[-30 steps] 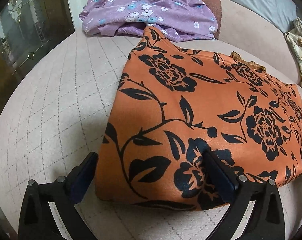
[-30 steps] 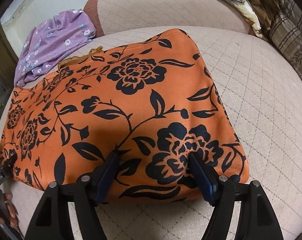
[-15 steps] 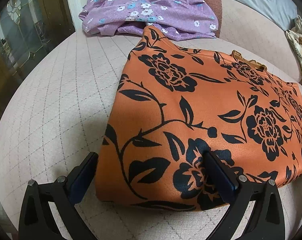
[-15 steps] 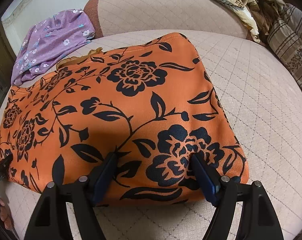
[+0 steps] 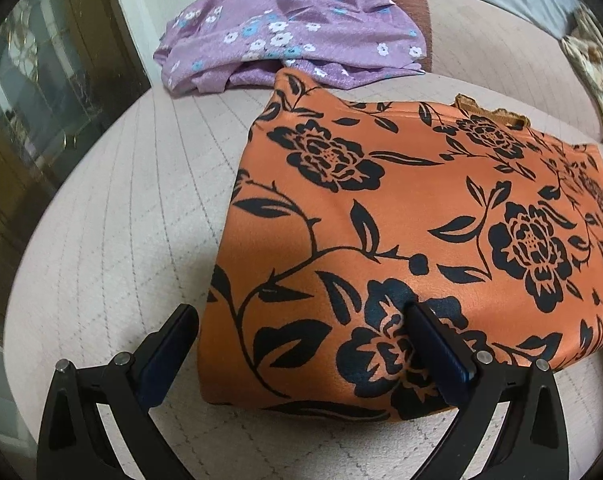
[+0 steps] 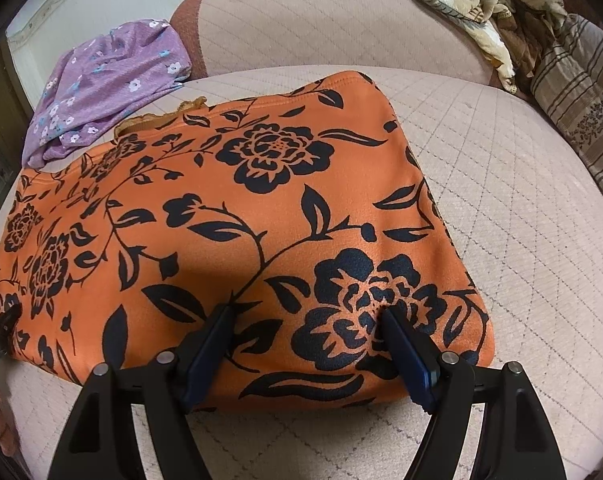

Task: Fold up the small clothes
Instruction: 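Release the hem and press the folded blouse flat with both grippers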

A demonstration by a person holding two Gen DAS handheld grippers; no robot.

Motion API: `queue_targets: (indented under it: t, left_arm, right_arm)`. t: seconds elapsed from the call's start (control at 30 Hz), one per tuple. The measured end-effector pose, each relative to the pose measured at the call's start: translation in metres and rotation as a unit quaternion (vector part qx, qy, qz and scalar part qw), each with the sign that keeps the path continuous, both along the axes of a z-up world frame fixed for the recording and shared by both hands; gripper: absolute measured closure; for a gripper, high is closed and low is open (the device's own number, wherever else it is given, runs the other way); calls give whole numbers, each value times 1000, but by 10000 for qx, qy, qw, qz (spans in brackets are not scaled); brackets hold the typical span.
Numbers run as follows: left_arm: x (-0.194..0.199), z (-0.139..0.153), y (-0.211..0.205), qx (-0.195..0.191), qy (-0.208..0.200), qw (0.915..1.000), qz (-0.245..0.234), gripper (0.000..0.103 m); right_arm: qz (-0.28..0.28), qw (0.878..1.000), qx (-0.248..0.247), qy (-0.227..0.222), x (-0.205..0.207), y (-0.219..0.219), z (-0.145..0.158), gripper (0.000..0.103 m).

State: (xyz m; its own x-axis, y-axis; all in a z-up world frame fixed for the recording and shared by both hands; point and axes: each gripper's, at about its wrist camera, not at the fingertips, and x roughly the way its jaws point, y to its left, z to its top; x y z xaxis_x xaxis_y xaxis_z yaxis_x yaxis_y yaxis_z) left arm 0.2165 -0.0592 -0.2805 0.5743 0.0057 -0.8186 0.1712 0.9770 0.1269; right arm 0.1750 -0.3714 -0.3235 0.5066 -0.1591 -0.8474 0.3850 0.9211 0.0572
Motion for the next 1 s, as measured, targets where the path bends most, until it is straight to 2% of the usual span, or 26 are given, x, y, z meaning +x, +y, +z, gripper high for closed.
queue_targets:
  t: [0.5,1.0]
  left_arm:
    - [-1,0,-8,298,-192,9994,-44,0]
    - [-1,1,-10,313,-193,9993,60,0]
  right_arm:
    - [-4,10000,-31,-20,0,0,1,24]
    - [-4,10000,-27,-2,1,0,1,23]
